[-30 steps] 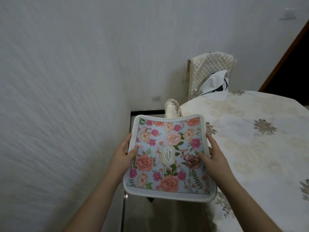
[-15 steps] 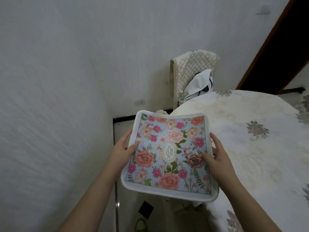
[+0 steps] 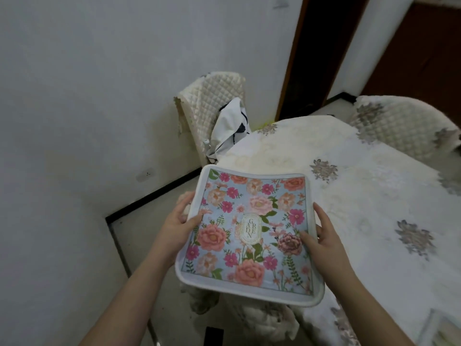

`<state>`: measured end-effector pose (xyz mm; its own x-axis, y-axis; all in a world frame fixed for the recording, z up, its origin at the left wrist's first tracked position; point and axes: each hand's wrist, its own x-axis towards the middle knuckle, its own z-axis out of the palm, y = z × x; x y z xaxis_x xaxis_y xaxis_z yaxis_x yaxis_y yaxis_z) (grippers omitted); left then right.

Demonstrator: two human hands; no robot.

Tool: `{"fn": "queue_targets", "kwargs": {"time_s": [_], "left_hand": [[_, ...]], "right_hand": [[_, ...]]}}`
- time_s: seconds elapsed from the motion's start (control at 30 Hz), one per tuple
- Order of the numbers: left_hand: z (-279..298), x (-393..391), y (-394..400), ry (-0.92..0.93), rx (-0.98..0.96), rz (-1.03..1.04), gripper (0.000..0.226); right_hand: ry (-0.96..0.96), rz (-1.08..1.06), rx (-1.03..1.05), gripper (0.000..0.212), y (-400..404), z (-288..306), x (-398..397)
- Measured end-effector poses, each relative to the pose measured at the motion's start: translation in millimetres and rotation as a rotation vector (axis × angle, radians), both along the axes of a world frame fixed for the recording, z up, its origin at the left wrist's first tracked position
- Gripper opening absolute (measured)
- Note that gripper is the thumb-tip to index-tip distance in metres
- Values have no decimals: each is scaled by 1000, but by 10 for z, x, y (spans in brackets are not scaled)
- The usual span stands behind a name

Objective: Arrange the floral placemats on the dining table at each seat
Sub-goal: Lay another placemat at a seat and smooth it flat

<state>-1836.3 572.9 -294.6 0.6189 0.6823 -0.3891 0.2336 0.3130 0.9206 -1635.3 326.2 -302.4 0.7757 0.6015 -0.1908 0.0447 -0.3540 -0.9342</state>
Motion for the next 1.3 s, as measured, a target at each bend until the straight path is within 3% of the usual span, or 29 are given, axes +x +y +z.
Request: {"fn": "queue_targets", "kwargs": {"time_s": [0.47, 0.83, 1.1, 1.3], "left_hand": [[-205, 1535, -34, 134, 118, -335, 68], [-433, 2535, -369, 165, 102, -629, 57], [-782, 2613, -397, 135, 114, -887, 58], [-1060, 2543, -44, 159, 144, -962, 57]], "right_hand": [[117, -297, 27, 68, -546, -340, 811], [168, -630, -8, 65, -1067, -494, 824], [258, -890, -106, 58, -1067, -827, 413], [362, -983, -115, 61, -679, -1103, 28]]}}
